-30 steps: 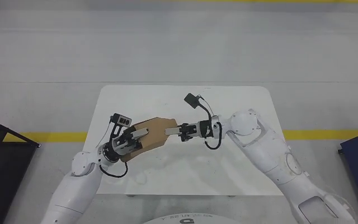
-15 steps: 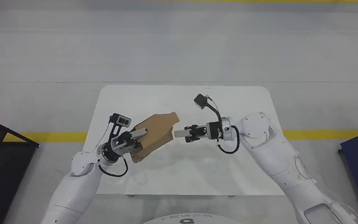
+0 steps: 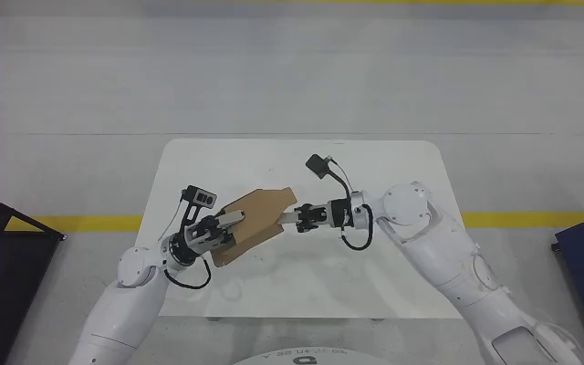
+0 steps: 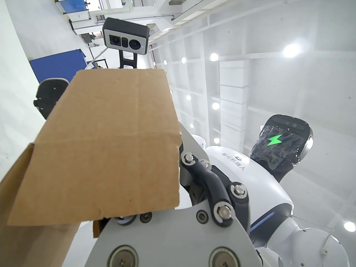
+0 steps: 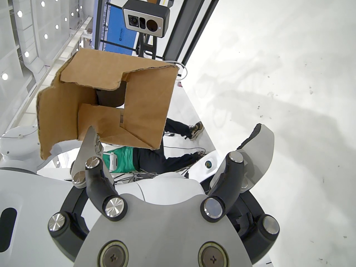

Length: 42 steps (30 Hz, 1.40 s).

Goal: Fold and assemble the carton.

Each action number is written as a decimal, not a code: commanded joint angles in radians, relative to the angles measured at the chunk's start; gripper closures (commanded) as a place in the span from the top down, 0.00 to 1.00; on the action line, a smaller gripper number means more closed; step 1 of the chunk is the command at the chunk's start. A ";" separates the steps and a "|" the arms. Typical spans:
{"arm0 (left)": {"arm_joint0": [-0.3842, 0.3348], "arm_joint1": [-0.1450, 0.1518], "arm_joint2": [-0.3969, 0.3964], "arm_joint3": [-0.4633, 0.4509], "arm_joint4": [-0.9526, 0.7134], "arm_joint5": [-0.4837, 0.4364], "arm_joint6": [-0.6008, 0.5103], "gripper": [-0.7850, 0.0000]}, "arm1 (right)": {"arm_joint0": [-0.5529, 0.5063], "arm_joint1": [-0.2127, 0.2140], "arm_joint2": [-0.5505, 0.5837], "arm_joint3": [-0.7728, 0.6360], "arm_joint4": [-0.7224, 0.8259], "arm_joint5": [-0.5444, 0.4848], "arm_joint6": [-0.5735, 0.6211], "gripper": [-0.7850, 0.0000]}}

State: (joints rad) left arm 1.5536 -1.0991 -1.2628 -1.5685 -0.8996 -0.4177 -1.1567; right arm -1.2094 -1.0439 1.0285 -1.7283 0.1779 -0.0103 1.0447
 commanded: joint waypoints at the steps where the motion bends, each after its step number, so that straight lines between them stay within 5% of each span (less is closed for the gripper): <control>1: 0.000 -0.001 -0.001 0.000 0.001 -0.001 -0.002 0.00 | 0.005 -0.001 -0.005 0.003 0.001 0.000 -0.002 1.00; 16: 0.011 -0.002 -0.016 -0.015 0.018 0.000 0.005 0.00 | 0.029 -0.005 -0.036 0.011 -0.031 0.036 0.001 1.00; 30: 0.015 -0.004 -0.021 -0.012 0.033 0.001 0.004 0.00 | -0.087 0.024 0.115 -0.007 0.112 -0.133 0.047 1.00; 42: 0.002 -0.009 -0.004 -0.009 0.054 -0.007 0.002 0.00 | -0.057 0.021 0.085 0.000 0.082 -0.074 0.029 1.00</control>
State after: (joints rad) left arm 1.5565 -1.1081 -1.2668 -1.5754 -0.8452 -0.4153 -1.1501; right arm -1.2714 -1.0233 1.1174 -1.7301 0.2793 -0.1017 1.0692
